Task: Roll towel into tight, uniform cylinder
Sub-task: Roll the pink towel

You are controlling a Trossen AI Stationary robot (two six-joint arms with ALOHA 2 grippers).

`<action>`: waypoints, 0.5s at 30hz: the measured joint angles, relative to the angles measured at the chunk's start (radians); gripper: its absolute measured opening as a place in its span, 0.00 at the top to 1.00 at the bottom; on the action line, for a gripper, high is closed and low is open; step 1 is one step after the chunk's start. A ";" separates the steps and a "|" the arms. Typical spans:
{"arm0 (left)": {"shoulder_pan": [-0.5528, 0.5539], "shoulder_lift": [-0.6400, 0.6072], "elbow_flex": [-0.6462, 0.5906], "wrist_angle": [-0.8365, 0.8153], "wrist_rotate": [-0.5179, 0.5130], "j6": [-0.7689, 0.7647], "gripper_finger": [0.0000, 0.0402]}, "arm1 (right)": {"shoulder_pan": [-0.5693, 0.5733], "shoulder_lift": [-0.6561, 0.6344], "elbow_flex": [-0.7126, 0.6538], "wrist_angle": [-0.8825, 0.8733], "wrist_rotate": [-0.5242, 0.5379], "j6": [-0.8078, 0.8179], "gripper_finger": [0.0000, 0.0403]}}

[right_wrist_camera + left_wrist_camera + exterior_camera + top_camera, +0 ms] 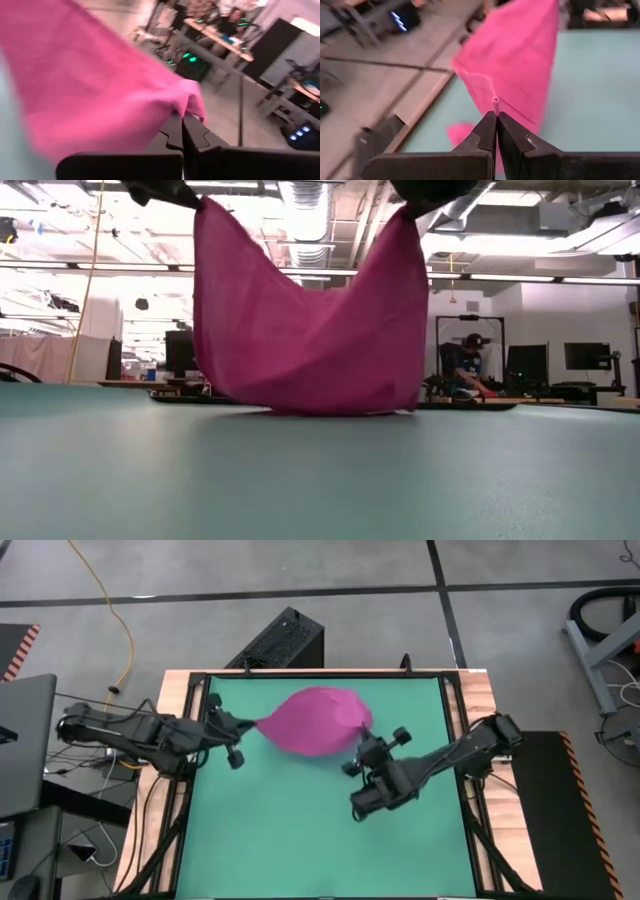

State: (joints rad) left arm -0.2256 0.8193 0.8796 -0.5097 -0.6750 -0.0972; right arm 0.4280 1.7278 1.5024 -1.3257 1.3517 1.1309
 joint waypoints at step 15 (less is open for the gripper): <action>-0.265 0.066 -0.401 0.112 0.122 -0.484 1.00 | 0.276 0.350 0.000 0.076 -0.362 0.331 0.92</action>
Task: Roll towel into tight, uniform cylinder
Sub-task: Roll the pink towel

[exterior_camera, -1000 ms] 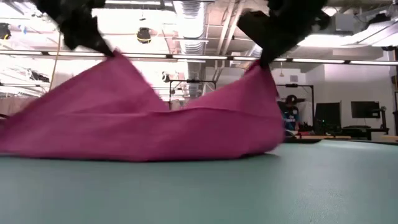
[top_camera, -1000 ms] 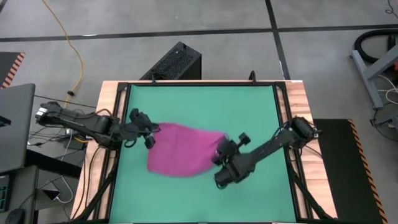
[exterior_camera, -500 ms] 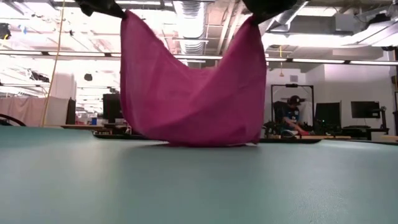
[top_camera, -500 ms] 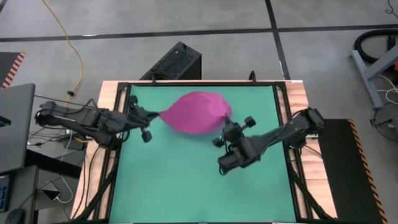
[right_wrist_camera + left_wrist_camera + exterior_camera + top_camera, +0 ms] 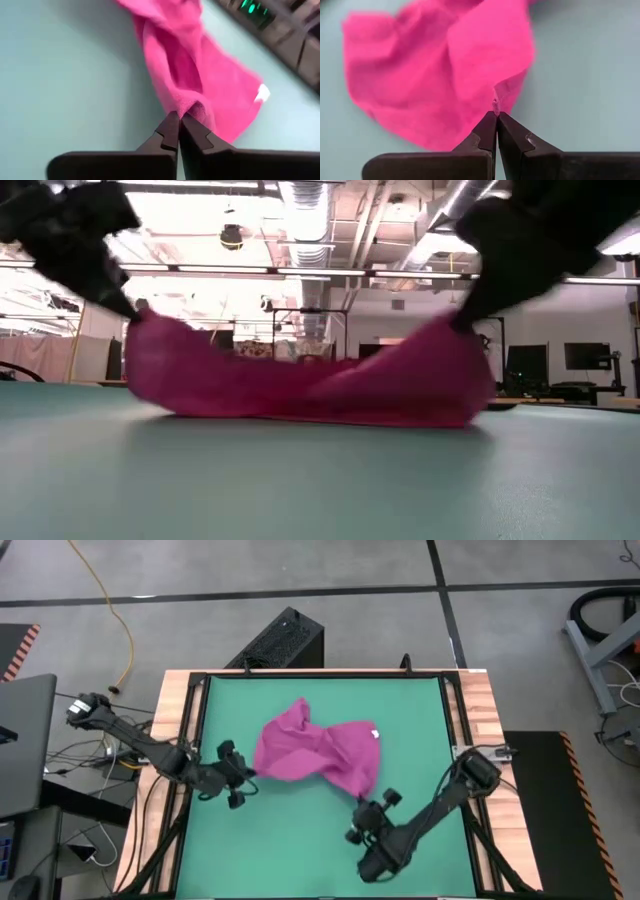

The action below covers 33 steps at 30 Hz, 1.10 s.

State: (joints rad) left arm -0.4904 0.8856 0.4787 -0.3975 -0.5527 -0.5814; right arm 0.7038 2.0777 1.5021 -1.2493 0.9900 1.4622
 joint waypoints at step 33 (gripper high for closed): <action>-0.133 -0.001 -0.126 0.079 0.036 -0.214 1.00 | -0.074 -0.537 -0.511 0.489 -0.277 -0.372 0.55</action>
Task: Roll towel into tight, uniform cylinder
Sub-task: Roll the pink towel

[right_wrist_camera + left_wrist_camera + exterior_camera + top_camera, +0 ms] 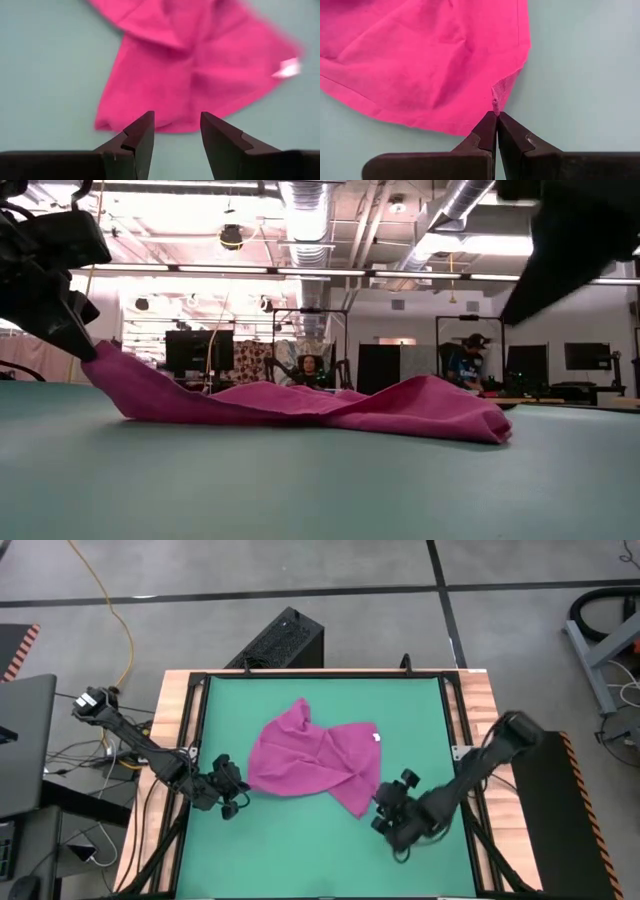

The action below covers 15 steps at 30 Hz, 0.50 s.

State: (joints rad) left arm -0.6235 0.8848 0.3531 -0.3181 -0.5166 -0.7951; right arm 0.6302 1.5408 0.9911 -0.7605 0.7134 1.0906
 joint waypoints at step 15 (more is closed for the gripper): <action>0.000 0.000 0.000 -0.002 0.015 -0.017 1.00 | -0.245 -0.113 -0.294 0.474 -0.215 -0.497 0.55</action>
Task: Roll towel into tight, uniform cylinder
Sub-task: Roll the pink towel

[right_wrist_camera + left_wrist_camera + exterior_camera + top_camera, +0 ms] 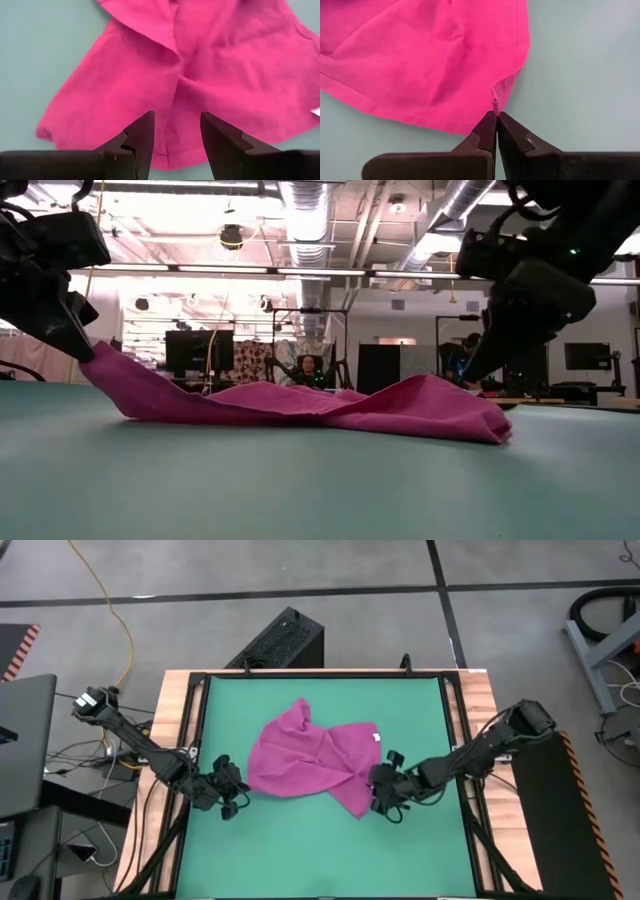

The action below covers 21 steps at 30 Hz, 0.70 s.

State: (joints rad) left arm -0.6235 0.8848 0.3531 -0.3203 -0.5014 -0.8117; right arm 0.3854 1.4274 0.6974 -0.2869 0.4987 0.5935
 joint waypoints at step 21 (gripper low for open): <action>0.000 0.000 0.000 -0.003 -0.001 -0.007 1.00 | -0.049 0.147 -0.013 0.151 -0.214 -0.031 0.81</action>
State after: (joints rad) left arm -0.6231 0.8845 0.3531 -0.3233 -0.5022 -0.8184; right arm 0.3364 1.5747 0.6842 -0.1356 0.2849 0.5621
